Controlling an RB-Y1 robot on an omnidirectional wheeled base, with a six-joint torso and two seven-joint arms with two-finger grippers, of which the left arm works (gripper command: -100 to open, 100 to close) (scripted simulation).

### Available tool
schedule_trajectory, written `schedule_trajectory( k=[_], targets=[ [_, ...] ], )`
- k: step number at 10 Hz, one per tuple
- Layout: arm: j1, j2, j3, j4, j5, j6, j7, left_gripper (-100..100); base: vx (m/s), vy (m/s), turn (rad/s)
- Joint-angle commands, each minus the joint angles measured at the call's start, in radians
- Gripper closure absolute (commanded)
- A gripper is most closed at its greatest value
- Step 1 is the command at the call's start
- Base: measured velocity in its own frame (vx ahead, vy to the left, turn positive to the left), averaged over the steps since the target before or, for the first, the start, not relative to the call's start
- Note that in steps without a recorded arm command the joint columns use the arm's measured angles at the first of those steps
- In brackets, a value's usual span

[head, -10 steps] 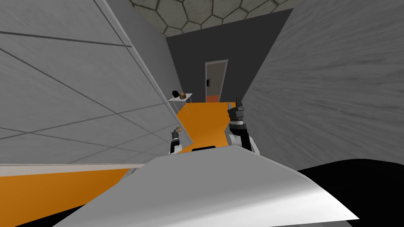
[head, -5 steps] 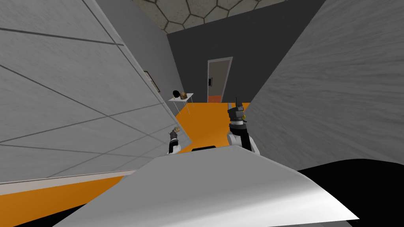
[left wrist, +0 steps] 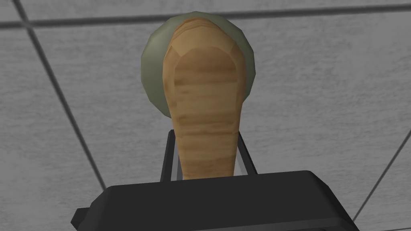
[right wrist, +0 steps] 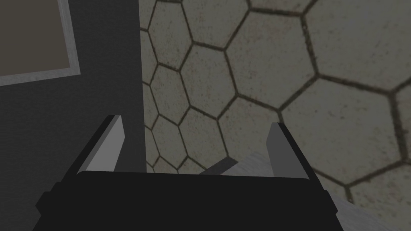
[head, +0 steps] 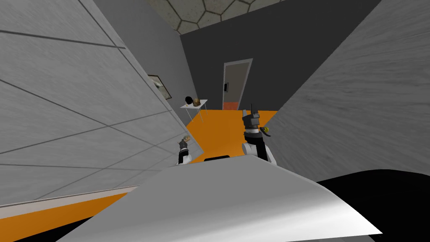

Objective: Push the door open

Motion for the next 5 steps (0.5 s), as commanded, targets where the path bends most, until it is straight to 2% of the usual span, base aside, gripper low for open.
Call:
schedule_trajectory(
  k=[1, 3, 5],
  targets=[
    [-0.008, 0.02, 0.009, 0.031, 0.009, -0.017, 0.01, 100, 0.099, -0.018, 0.053],
    [-0.011, 0.027, 0.014, 0.043, 0.015, -0.022, 0.012, 100, 0.109, -0.022, 0.052],
    [-0.016, 0.041, 0.023, 0.065, 0.027, -0.032, 0.018, 100, 0.172, -0.051, 0.118]
  ],
)
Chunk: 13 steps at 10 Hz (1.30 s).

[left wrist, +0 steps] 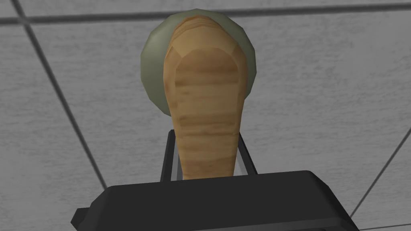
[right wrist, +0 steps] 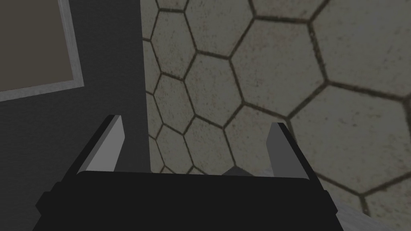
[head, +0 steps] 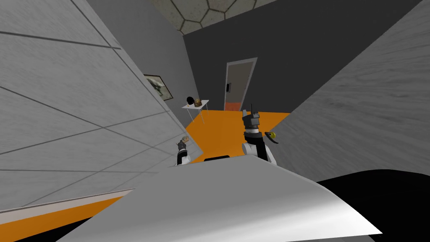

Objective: Push the door open

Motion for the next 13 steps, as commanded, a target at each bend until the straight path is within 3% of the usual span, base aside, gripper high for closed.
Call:
schedule_trajectory(
  k=[1, 9, 13],
  targets=[
    [-0.023, 0.027, 0.007, 0.05, 0.006, -0.027, 0.015, 100, 0.118, -0.034, 0.043],
    [-0.04, 0.07, 0.036, 0.122, 0.043, -0.055, 0.03, 100, 0.136, -0.028, 0.066],
    [-0.043, 0.078, 0.041, 0.134, 0.049, -0.06, 0.033, 100, 0.108, -0.03, 0.052]
  ],
)
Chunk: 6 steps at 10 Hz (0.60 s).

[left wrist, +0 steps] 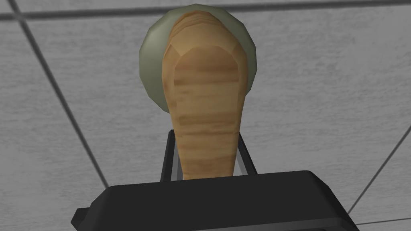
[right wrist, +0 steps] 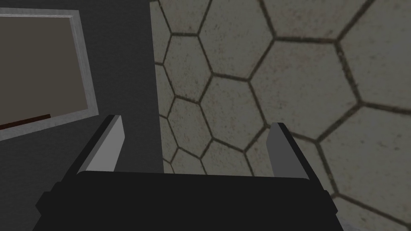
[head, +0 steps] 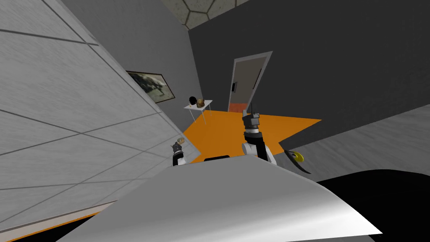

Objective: Push the door open

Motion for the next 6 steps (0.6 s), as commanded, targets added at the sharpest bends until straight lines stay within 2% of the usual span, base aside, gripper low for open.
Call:
schedule_trajectory(
  k=[1, 2, 4, 5, 6],
  targets=[
    [-0.019, 0.012, 0.002, 0.038, 0.001, -0.02, 0.007, 100, 0.046, 0.002, 0.008],
    [-0.02, 0.014, 0.004, 0.042, 0.004, -0.022, 0.008, 100, 0.03, 0.004, 0.012],
    [-0.024, 0.024, 0.01, 0.057, 0.012, -0.028, 0.012, 100, 0.161, -0.031, 0.078],
    [-0.024, 0.024, 0.01, 0.092, 0.012, -0.028, 0.012, 100, 0.136, -0.034, 0.036],
    [-0.042, 0.024, 0.01, 0.177, 0.012, -0.05, 0.012, 100, 0.021, -0.018, 0.059]
  ],
)
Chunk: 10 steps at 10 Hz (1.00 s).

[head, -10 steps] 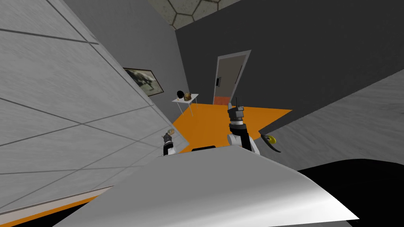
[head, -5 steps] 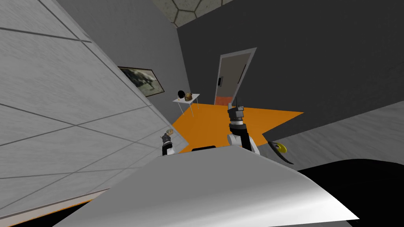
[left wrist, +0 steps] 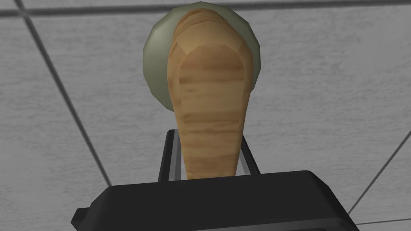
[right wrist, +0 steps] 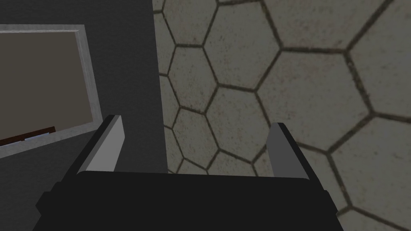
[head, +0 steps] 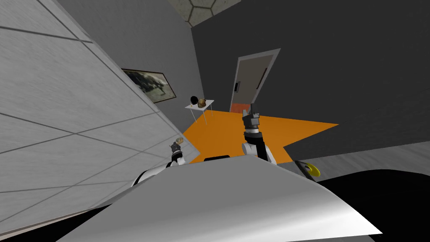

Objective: Push the door open

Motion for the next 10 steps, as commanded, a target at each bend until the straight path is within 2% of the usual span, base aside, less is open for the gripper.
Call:
schedule_trajectory(
  k=[1, 2, 3, 4, 5, 6, 7, 8, 10],
  targets=[
    [0.05, -0.045, 0.015, -0.05, 0.012, 0.05, -0.05, 100, 0.012, 0.022, -0.02],
    [0.097, -0.045, 0.015, -0.135, 0.012, 0.069, -0.061, 100, 0.006, 0.02, -0.038],
    [0.082, -0.045, 0.015, -0.091, 0.012, 0.068, -0.061, 100, -0.01, -0.01, -0.033],
    [0.121, -0.045, 0.015, -0.147, 0.012, 0.096, -0.061, 100, -0.027, -0.026, 0.029],
    [0.076, -0.045, 0.015, -0.058, 0.012, 0.056, -0.061, 100, -0.008, -0.006, -0.014],
    [0.07, -0.045, 0.015, -0.028, 0.012, 0.042, -0.061, 100, 0.012, 0.012, -0.005],
    [0.09, -0.045, 0.015, -0.039, 0.012, 0.045, -0.061, 100, -0.008, -0.007, 0.019],
    [0.014, -0.012, 0.024, 0.033, 0.022, -0.024, -0.036, 100, 0.097, -0.014, 0.024],
    [0.012, -0.009, 0.032, 0.014, 0.029, -0.025, -0.038, 100, 0.205, 0.02, 0.041]
  ],
)
